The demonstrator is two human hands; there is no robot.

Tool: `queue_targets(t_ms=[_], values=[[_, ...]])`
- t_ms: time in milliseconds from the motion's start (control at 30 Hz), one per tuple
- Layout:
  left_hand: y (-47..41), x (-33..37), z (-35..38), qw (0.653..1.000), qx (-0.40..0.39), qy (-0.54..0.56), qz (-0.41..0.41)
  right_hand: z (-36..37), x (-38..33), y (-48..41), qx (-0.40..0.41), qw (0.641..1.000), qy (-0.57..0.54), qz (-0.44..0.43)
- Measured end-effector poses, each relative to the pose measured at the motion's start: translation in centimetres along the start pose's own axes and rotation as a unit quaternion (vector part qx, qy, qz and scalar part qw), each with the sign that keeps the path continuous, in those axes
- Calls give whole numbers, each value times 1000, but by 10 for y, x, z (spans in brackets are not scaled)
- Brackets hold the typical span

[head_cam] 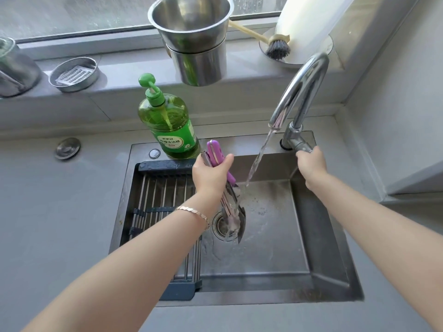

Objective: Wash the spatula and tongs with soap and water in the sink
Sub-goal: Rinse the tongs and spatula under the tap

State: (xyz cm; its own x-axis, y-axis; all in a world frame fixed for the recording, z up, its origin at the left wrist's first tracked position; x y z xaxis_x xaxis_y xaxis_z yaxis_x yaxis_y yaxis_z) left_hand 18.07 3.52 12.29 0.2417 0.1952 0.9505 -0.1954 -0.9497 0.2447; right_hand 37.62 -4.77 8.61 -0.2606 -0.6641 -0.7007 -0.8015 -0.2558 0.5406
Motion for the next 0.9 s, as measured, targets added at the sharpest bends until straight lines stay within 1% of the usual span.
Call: queue_targets(t_ms=[167,267,333,433,467,500,533,567,600,633,667,700,800,900], values=[[4,1,-3,1000,-5,3,11,18,-16,-7,-4,998,-47,42],[9,1,-4,999,-33,-12,28,22,-25,-6,-14,999,-22,29],[13,2,-4,998,-53,-22,39,19,-23,-7,-34,999,-27,26],[19,2,-5,997,-58,-34,42,11,-16,6,-65,997,-31,22],[20,2,-5,997,-58,-36,47,13,-10,16,-91,994,-46,47],[22,2,-4,996,-60,-41,54,17,-2,29,-137,983,-64,105],[24,1,-4,995,-65,-47,60,24,7,48,-207,957,-78,189],[27,2,-3,994,-74,-51,65,31,16,68,-283,916,-79,272],[31,2,-2,993,-86,-54,69,37,24,85,-347,871,-79,338],[36,2,-1,990,-100,-59,78,44,31,97,-393,834,-94,377],[41,0,1,987,-115,-70,91,51,37,104,-414,810,-120,398],[46,-1,3,982,-128,-84,107,56,41,107,-410,805,-147,404],[59,-3,0,968,-168,-128,137,62,50,106,-351,817,-216,403],[63,-7,-10,944,-245,-164,147,61,54,103,-353,818,-225,395]])
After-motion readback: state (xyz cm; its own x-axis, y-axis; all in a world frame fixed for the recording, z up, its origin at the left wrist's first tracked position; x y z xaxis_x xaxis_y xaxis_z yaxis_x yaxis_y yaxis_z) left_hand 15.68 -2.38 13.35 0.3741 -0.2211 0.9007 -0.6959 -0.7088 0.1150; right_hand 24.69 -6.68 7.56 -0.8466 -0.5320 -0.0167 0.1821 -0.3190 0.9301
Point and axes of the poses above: each hand's wrist, its own y-axis away from the middle knuckle, its own z-axis out of the palm, x = y × z, the point moved 2 cm from there along -y, towards the middle knuckle, and after that the axes turned 7 degrees about z, right-handed, at the moved point
